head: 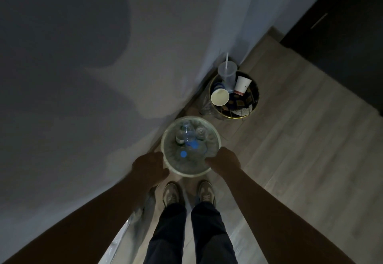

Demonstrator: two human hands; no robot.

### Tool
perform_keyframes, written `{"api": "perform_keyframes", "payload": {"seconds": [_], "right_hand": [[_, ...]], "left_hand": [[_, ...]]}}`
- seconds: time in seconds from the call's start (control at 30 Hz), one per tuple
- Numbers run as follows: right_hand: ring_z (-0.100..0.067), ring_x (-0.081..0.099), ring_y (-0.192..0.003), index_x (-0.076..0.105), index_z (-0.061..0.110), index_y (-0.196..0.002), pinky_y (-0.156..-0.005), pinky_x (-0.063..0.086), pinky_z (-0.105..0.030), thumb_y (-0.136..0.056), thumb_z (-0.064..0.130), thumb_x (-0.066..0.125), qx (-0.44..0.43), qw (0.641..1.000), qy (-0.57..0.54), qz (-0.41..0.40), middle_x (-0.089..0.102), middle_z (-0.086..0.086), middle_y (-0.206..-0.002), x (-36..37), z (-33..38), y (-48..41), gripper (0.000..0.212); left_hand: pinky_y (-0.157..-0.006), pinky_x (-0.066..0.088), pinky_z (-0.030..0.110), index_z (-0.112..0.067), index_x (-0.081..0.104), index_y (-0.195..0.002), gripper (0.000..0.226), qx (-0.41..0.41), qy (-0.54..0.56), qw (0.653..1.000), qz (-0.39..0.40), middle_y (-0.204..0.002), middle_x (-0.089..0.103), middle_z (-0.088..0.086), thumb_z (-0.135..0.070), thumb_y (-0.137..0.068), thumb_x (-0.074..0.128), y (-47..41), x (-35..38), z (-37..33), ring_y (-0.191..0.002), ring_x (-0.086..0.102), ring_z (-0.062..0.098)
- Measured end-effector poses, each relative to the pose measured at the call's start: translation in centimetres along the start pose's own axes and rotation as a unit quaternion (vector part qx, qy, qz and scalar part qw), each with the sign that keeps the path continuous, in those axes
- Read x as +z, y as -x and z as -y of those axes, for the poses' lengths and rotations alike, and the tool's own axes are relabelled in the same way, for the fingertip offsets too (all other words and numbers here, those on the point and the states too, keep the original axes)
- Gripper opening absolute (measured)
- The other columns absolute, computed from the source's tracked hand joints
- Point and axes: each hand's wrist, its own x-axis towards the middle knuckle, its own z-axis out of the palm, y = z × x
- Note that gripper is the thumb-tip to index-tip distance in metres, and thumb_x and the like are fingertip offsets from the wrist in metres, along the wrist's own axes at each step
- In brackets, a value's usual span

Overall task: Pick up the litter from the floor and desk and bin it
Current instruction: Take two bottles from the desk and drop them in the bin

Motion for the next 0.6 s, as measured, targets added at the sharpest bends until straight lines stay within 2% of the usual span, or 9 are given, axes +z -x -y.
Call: {"api": "perform_keyframes", "payload": {"seconds": [0.1, 0.2, 0.33, 0.4, 0.5, 0.6], "right_hand": [[-0.022, 0.059, -0.111, 0.051, 0.016, -0.122, -0.083, 0.047, -0.031, -0.084, 0.035, 0.063, -0.099, 0.971, 0.216, -0.035, 0.059, -0.004, -0.119, -1.6, -0.3, 1.9, 0.044], [-0.022, 0.057, -0.114, 0.048, 0.017, -0.126, -0.088, 0.046, -0.032, -0.088, 0.033, 0.061, -0.188, 0.925, 0.33, -0.021, 0.055, -0.004, -0.123, -3.4, -0.5, 4.2, 0.043], [-0.021, 0.056, -0.115, 0.049, 0.016, -0.126, -0.09, 0.045, -0.032, -0.087, 0.034, 0.062, -0.242, 0.91, 0.336, -0.023, 0.056, -0.003, -0.123, -6.9, -0.4, 8.0, 0.045], [-0.023, 0.057, -0.112, 0.05, 0.015, -0.125, -0.088, 0.045, -0.032, -0.086, 0.033, 0.062, -0.255, 0.908, 0.33, -0.029, 0.057, -0.005, -0.121, -9.0, -0.2, 10.2, 0.044], [-0.023, 0.055, -0.114, 0.049, 0.015, -0.125, -0.093, 0.046, -0.033, -0.084, 0.035, 0.064, -0.298, 0.891, 0.341, -0.045, 0.055, -0.005, -0.122, -12.1, 0.1, 13.4, 0.048], [-0.021, 0.053, -0.116, 0.048, 0.017, -0.125, -0.093, 0.043, -0.03, -0.083, 0.036, 0.063, -0.346, 0.87, 0.347, -0.058, 0.055, -0.003, -0.123, -14.5, 0.6, 16.5, 0.048]], "left_hand": [[-0.092, 0.041, 0.031, -0.021, 0.045, -0.126, 0.044, 0.013, 0.0, 1.0, -0.009, -0.128, 0.052, 0.002, -0.042, -0.088, 0.052, 1.3, -1.5, -0.3, -0.118, 0.052, 0.022], [-0.086, 0.042, 0.03, -0.02, 0.048, -0.117, 0.037, 0.026, -0.022, 0.999, -0.028, -0.12, 0.054, 0.001, -0.041, -0.088, 0.051, 3.3, -2.9, -0.6, -0.112, 0.054, 0.022], [-0.08, 0.039, 0.026, -0.02, 0.049, -0.111, 0.033, 0.027, -0.019, 0.998, -0.055, -0.114, 0.056, 0.001, -0.042, -0.087, 0.052, 7.4, -4.8, -1.5, -0.108, 0.056, 0.021], [-0.082, 0.041, 0.027, -0.019, 0.05, -0.111, 0.032, 0.026, -0.014, 0.997, -0.072, -0.114, 0.057, 0.002, -0.04, -0.087, 0.052, 9.8, -5.6, -2.1, -0.107, 0.057, 0.022], [-0.088, 0.041, 0.027, -0.017, 0.047, -0.124, 0.039, 0.039, -0.014, 0.995, -0.09, -0.123, 0.054, 0.003, -0.04, -0.091, 0.049, 13.7, -6.3, -3.1, -0.113, 0.054, 0.022], [-0.099, 0.037, 0.028, -0.016, 0.041, -0.135, 0.048, 0.035, 0.018, 0.995, -0.092, -0.136, 0.048, 0.003, -0.041, -0.094, 0.046, 17.4, -6.8, -4.1, -0.125, 0.046, 0.02]]}}
